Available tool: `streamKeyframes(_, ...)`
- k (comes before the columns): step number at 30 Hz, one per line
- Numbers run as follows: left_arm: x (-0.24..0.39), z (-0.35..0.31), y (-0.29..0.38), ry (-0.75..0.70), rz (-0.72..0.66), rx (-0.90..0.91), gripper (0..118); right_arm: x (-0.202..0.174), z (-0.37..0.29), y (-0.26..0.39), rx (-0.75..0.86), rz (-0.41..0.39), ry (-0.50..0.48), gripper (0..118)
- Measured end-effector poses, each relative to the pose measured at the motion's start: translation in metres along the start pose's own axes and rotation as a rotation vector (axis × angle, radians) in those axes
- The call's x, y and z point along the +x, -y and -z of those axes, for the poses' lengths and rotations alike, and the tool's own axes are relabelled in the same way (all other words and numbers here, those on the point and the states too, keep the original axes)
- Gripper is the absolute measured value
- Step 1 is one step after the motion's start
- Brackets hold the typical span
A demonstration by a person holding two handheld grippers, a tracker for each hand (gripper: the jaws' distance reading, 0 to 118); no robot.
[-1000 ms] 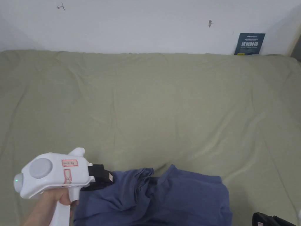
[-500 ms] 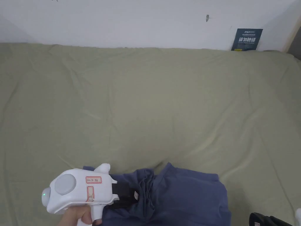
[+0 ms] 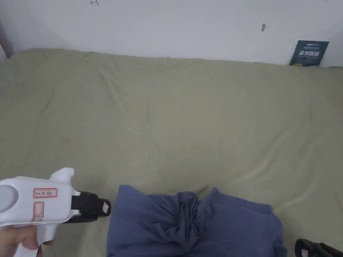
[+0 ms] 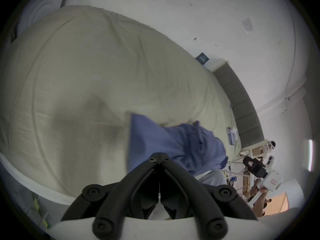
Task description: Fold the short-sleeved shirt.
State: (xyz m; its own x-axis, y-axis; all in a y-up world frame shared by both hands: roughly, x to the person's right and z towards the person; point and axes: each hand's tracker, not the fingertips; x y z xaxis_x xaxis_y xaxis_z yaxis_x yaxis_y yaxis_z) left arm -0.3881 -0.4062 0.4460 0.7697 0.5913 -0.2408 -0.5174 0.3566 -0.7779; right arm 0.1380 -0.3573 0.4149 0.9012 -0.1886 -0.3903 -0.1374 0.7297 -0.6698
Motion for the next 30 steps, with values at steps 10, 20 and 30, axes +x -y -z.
streamKeyframes(10, -0.026, 0.063, -0.003, 0.194, -0.159, -0.093, 115, -0.004, -0.001, -0.002, -0.017, -0.012, 0.014, 0)
streamKeyframes(20, -0.024, 0.094, 0.000, 0.264, -0.119, -0.134, 15, 0.000, -0.002, 0.003, -0.032, 0.003, 0.034, 0)
streamKeyframes(30, -0.039, 0.030, -0.004, 0.209, -0.080, -0.038, 10, 0.005, -0.008, 0.000, -0.005, 0.003, 0.026, 0)
